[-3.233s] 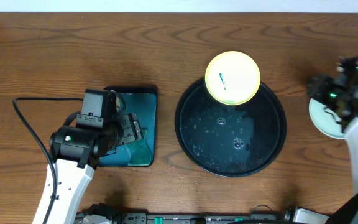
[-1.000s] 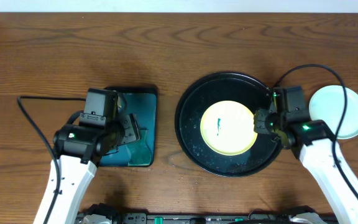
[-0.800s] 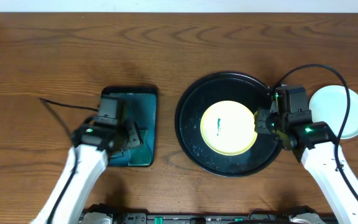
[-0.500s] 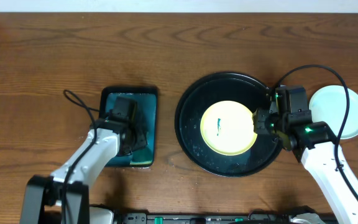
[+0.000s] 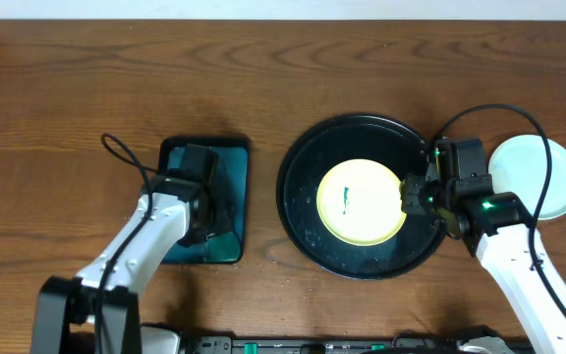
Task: Clean dirty plates on tray and stack at the side
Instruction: 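Pick up the green sponge from the water tray with left gripper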
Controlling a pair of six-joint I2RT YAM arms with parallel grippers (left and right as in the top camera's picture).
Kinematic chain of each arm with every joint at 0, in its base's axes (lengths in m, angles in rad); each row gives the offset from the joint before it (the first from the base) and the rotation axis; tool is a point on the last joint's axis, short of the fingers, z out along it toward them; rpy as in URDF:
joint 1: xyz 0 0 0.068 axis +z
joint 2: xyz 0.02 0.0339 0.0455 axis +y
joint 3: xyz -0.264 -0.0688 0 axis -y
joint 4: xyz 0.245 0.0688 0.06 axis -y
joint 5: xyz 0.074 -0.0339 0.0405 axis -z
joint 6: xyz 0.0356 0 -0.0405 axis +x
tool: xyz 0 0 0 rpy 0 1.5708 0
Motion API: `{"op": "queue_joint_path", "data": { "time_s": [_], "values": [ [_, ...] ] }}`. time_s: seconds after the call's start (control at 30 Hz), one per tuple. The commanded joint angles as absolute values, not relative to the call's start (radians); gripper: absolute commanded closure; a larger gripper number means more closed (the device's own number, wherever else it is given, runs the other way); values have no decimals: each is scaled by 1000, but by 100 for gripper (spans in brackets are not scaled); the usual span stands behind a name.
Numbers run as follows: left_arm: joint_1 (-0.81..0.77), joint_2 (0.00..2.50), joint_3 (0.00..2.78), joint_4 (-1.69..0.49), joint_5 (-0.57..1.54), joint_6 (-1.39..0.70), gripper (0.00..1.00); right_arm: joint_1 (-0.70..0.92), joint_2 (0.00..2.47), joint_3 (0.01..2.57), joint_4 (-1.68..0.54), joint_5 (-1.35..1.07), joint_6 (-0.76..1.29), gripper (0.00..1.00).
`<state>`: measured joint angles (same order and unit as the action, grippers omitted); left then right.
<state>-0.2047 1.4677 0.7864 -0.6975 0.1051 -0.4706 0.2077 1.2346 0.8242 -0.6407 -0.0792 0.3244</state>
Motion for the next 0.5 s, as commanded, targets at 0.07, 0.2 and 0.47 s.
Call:
{"op": "queue_joint_path", "data": {
  "time_s": [0.07,0.2,0.47],
  "values": [
    [-204,1439,797,-725,104,-468,42,217,1230,839,-644,-87,313,65],
    [-218,1468,734,-662,105,-488,56,217,1230,839,-643,-87,313,65],
    [-241,1547,674,-547,110,-517,93,217,1230,838,-648,-86,313,65]
  ]
}}
